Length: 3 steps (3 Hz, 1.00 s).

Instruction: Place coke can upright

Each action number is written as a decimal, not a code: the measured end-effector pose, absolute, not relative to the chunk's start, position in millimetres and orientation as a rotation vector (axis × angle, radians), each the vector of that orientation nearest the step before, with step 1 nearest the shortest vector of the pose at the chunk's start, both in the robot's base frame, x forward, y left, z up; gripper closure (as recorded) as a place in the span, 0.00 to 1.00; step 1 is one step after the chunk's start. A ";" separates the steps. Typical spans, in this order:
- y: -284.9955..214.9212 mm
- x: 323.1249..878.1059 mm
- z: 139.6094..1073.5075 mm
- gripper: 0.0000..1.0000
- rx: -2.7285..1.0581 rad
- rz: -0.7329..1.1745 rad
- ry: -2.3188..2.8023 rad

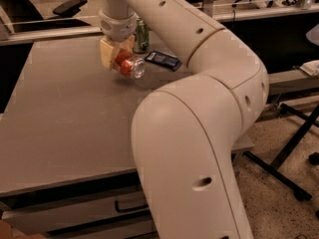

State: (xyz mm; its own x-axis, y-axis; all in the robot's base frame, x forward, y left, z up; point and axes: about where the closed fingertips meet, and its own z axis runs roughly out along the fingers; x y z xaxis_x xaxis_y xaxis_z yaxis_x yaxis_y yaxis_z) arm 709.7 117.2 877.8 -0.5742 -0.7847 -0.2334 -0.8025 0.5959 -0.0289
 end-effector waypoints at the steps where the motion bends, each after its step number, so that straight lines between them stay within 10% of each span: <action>1: 124.7 691.7 924.1 1.00 -1.482 0.211 2.374; 3: 97.9 653.8 952.3 1.00 -1.655 0.485 1.934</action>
Offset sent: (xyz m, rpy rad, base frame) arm -0.0806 -0.0334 0.0961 0.4285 -0.2769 0.6317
